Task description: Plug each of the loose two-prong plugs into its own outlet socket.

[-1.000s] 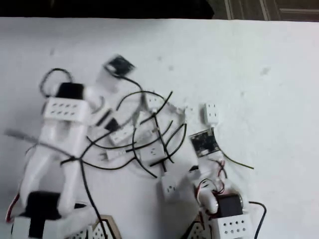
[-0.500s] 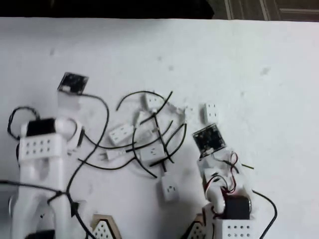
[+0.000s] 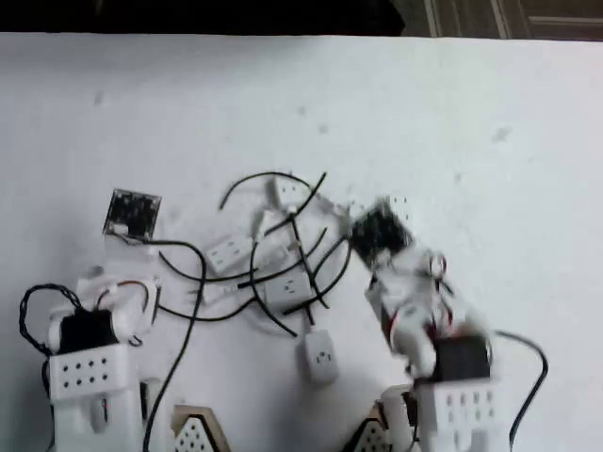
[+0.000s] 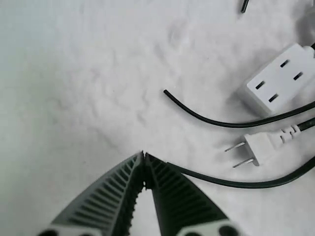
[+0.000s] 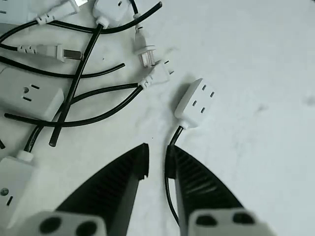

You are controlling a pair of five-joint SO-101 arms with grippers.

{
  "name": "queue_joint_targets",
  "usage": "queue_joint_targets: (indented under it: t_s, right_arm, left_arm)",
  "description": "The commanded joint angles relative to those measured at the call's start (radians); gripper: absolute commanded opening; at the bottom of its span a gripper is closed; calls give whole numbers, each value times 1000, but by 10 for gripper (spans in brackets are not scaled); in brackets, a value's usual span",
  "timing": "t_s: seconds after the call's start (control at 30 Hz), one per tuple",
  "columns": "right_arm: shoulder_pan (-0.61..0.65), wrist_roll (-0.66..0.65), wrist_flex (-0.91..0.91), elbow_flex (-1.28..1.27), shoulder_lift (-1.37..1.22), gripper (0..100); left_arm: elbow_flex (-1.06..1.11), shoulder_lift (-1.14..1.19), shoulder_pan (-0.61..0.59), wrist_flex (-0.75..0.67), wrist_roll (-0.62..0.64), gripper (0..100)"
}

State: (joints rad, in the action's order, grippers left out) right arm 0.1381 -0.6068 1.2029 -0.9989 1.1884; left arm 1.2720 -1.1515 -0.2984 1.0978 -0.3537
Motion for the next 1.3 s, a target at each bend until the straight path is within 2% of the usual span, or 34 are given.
queue_joint_targets:
  t_s: [0.0, 0.17, 0.33, 0.57, 0.67, 0.77, 1.1, 1.27]
  right_arm:
    - [8, -11, 1, 253, -335, 73]
    - [56, -87, 1, 537, -733, 73]
    - [124, -94, 1, 783, -1073, 74]
    - [171, -91, 5, 1092, -1440, 75]
    - [180, -87, 8, 1195, -1567, 116]
    - [180, -86, 8, 1274, -1667, 167]
    - [173, -86, 10, 1410, -1831, 169]
    - [163, -91, 25, 1415, -1842, 74]
  left_arm:
    - [54, -82, -5, -21, 5, 27]
    - [107, -128, -5, -23, -52, 27]
    - [137, -170, -5, -23, -60, 27]
    - [178, -200, -5, -64, -64, 27]
    - [180, -200, -5, -64, -64, 27]
    - [181, -200, -5, -64, -64, 27]
    - [181, -200, -5, -64, -64, 27]
    - [181, -200, -5, -64, -64, 27]
